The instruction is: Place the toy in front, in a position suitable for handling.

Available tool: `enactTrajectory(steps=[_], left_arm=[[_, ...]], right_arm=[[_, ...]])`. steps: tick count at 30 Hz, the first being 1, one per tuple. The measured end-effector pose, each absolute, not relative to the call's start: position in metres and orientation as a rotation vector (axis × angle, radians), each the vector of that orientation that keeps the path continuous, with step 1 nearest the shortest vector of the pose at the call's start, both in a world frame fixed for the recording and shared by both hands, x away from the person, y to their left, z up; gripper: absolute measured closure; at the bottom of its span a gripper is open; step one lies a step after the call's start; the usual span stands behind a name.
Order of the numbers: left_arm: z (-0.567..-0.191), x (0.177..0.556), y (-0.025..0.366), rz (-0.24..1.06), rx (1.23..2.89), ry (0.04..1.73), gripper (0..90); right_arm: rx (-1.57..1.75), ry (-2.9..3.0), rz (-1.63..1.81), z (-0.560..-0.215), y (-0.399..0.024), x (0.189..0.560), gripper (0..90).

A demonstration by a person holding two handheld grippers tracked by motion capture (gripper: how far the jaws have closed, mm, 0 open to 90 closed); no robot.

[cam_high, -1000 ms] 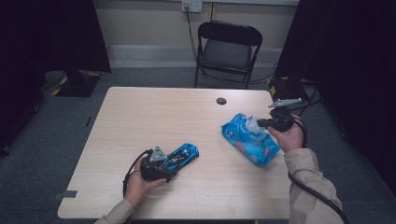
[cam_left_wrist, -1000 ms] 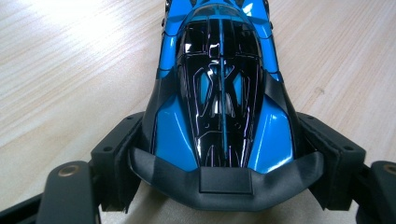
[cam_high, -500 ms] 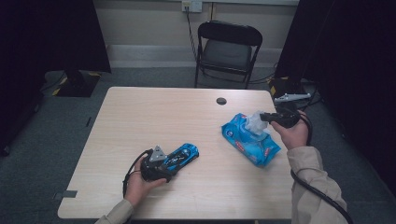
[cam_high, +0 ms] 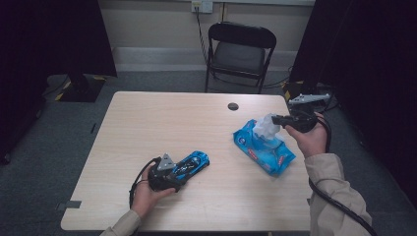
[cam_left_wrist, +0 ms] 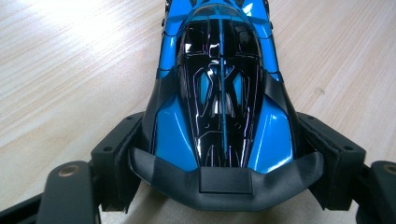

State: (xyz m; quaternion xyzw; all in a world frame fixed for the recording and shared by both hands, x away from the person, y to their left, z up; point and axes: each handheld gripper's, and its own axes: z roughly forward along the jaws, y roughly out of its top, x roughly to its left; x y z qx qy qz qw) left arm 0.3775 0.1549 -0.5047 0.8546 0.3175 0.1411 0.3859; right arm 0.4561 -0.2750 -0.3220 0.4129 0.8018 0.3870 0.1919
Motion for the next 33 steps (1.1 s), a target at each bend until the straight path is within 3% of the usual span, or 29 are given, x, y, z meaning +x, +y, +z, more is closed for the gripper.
enactTrajectory(steps=[14, 33], left_arm=[[-0.505, 0.377, 0.155, 0.348, 2.177, 0.810, 23.6], [-0.505, 0.378, 0.155, 0.350, 2.181, 0.807, 23.6]], right_arm=[[0.986, 2.370, 1.180, -0.323, -0.234, 0.436, 89.6], [0.947, 2.591, 1.133, -0.426, -0.190, 0.415, 87.1]])
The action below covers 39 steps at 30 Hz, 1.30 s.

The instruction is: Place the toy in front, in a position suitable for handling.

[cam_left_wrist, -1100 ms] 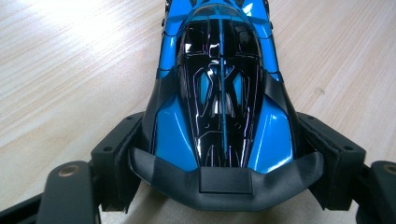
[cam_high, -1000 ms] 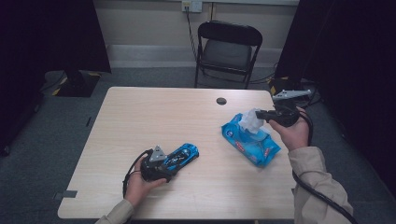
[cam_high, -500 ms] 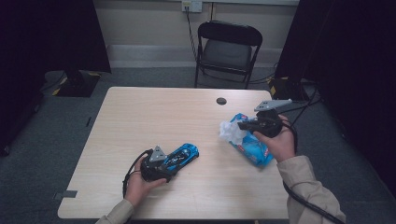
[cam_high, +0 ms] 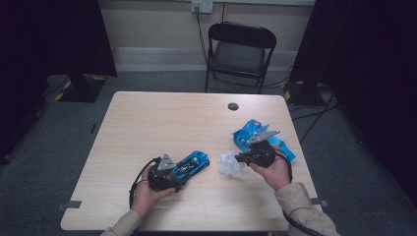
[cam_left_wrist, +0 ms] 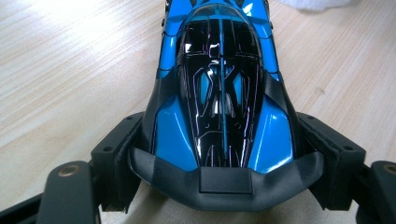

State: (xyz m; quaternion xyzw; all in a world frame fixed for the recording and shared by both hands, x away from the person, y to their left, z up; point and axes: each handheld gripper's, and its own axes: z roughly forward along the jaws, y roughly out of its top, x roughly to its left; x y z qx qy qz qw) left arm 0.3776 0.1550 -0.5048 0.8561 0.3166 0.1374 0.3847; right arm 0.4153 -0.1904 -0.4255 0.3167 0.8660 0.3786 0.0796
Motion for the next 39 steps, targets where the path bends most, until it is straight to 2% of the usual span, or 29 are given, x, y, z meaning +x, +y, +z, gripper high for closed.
enactTrajectory(steps=[2, 5, 12, 24, 33, 39], left_arm=[[-0.505, 0.378, 0.155, 0.349, 2.180, 0.807, 23.6], [-0.505, 0.378, 0.155, 0.350, 2.181, 0.807, 23.6], [-0.505, 0.378, 0.155, 0.349, 2.180, 0.807, 23.6], [-0.505, 0.377, 0.155, 0.349, 2.179, 0.808, 23.6], [-0.505, 0.378, 0.155, 0.350, 2.182, 0.806, 23.6], [-0.505, 0.378, 0.155, 0.350, 2.182, 0.805, 23.6]], right_arm=[[0.950, 2.590, 1.140, -0.429, -0.190, 0.415, 86.4], [0.977, 2.575, 1.136, -0.443, -0.187, 0.416, 79.4], [1.020, 2.541, 1.150, -0.459, -0.187, 0.419, 70.4], [1.010, 2.568, 1.099, -0.483, -0.172, 0.421, 63.3], [1.001, 2.564, 1.069, -0.492, -0.168, 0.422, 63.7], [1.047, 2.552, 1.136, -0.495, -0.170, 0.419, 77.5]])
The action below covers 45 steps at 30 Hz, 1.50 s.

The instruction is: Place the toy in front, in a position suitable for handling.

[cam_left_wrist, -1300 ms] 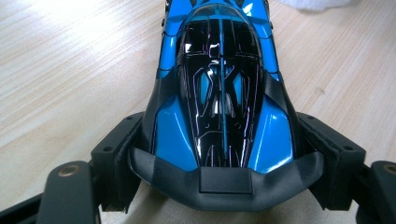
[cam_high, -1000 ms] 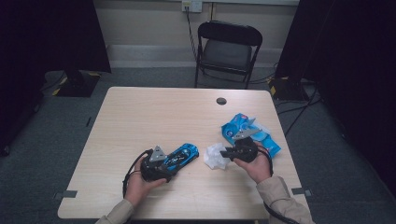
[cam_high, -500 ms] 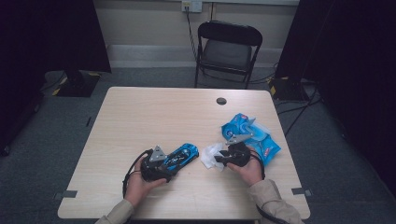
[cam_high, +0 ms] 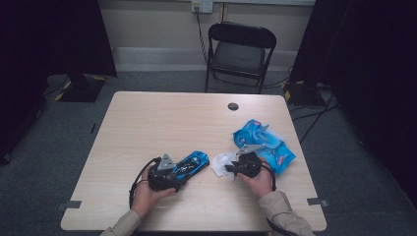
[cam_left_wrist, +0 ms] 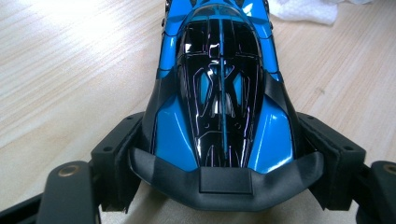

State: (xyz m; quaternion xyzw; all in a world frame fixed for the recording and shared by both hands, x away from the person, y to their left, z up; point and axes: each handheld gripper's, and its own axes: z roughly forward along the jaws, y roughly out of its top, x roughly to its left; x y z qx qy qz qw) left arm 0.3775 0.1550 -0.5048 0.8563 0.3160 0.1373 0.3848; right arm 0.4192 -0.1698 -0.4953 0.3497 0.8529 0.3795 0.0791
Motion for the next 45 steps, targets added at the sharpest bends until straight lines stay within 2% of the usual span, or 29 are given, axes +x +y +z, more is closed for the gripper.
enactTrajectory(steps=[4, 11, 26, 45], left_arm=[[-0.505, 0.377, 0.155, 0.351, 2.182, 0.805, 23.6], [-0.505, 0.377, 0.155, 0.350, 2.184, 0.804, 23.6], [-0.505, 0.377, 0.155, 0.349, 2.184, 0.805, 23.6], [-0.505, 0.377, 0.155, 0.351, 2.184, 0.808, 23.6]], right_arm=[[1.073, 2.565, 1.134, -0.494, -0.169, 0.419, 82.0], [1.112, 2.572, 1.125, -0.493, -0.168, 0.421, 84.8], [1.105, 2.554, 1.184, -0.470, -0.169, 0.423, 85.6], [1.015, 2.572, 1.285, -0.443, -0.145, 0.423, 85.7]])
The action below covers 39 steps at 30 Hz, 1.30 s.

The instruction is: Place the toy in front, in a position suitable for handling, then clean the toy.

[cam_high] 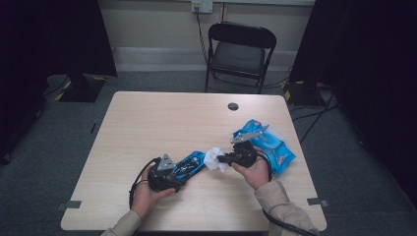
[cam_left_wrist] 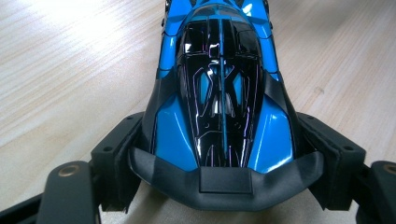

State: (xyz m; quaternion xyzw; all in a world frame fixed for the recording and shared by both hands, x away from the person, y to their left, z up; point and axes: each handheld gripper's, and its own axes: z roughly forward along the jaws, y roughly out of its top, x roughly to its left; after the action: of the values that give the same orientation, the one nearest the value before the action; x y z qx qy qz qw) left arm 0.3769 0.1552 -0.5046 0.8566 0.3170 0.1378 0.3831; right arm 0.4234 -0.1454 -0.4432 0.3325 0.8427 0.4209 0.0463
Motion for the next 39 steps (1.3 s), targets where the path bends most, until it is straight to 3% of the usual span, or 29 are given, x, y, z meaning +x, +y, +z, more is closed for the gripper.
enactTrajectory(steps=[26, 39], left_arm=[[-0.505, 0.377, 0.155, 0.352, 2.183, 0.811, 23.6], [-0.505, 0.377, 0.155, 0.353, 2.183, 0.810, 23.6]], right_arm=[[0.912, 2.623, 1.400, -0.431, -0.099, 0.418, 85.7], [0.822, 2.740, 1.466, -0.457, -0.048, 0.402, 85.6]])
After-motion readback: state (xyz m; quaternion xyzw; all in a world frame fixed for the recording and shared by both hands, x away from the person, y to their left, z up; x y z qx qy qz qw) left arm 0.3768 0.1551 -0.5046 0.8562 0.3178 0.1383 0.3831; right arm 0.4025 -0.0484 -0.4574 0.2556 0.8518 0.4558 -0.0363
